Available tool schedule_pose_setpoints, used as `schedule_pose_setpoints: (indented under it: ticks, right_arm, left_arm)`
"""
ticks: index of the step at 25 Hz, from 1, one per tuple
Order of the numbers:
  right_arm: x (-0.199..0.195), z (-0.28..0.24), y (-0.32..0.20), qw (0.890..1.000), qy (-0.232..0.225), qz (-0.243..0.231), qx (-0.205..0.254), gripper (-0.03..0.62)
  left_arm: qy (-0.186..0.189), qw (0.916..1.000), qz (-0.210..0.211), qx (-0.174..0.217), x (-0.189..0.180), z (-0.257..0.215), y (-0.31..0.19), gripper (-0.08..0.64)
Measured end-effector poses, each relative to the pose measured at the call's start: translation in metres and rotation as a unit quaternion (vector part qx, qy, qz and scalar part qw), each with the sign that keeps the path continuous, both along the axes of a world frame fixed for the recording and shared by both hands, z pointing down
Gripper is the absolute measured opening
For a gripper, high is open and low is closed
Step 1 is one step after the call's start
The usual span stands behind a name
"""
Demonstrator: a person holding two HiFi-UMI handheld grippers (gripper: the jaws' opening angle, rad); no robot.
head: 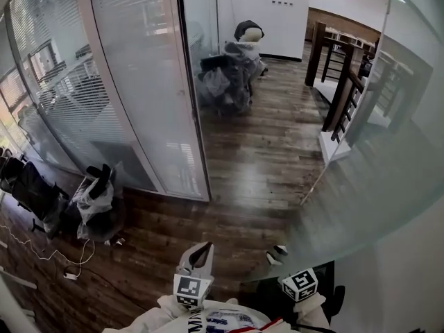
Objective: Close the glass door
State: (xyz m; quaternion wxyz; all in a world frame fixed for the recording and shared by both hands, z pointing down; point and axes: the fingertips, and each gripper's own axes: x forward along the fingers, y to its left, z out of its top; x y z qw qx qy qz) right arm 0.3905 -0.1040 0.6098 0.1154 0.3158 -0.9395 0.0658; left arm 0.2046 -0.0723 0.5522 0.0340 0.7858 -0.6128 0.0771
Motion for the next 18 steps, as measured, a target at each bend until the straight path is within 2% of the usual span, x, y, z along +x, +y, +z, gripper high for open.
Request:
schedule_pose_setpoints:
  ticks: [7, 18]
  right_arm:
    - [-0.021, 0.001, -0.014, 1.0, 0.001, 0.017, 0.001, 0.121]
    - [-0.059, 0.006, -0.039, 0.999, 0.012, 0.049, -0.001, 0.117]
  left_arm:
    - [0.002, 0.9997, -0.024, -0.008, -0.019, 0.008, 0.005, 0.003]
    - [0.009, 0.9998, -0.018, -0.007, -0.047, 0.011, -0.024, 0.002]
